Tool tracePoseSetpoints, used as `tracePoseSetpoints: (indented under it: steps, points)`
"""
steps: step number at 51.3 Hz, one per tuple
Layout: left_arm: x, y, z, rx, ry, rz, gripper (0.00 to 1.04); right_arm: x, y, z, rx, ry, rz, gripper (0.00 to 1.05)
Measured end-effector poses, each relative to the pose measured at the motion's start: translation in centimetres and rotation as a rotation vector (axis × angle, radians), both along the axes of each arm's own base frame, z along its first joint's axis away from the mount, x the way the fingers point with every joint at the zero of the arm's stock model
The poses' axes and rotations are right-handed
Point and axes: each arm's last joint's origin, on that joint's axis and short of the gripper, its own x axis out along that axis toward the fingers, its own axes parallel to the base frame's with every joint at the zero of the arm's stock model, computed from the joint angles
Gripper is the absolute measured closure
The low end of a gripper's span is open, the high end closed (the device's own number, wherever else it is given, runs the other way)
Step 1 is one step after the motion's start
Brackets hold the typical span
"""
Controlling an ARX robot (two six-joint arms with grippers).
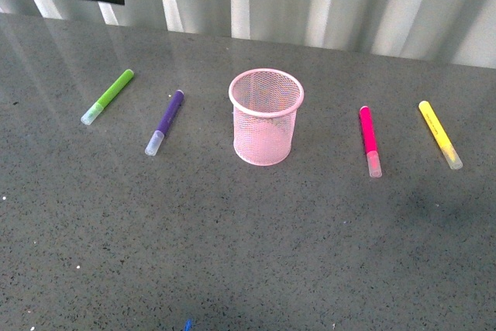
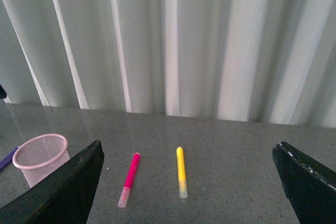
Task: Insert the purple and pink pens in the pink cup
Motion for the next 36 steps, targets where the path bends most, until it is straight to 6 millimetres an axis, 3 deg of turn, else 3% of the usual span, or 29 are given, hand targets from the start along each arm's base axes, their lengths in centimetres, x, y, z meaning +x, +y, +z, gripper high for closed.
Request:
tracePoseSetpoints:
  steps: [15, 36]
  points:
    - [-1.9, 1.9, -5.0, 0.091, 0.089, -0.078, 0.07, 0.0, 0.0, 0.0, 0.0, 0.0, 0.0, 0.07]
    - [1.0, 0.8, -8.0, 0.136, 0.13, -0.125, 0.07, 0.0, 0.0, 0.0, 0.0, 0.0, 0.0, 0.07]
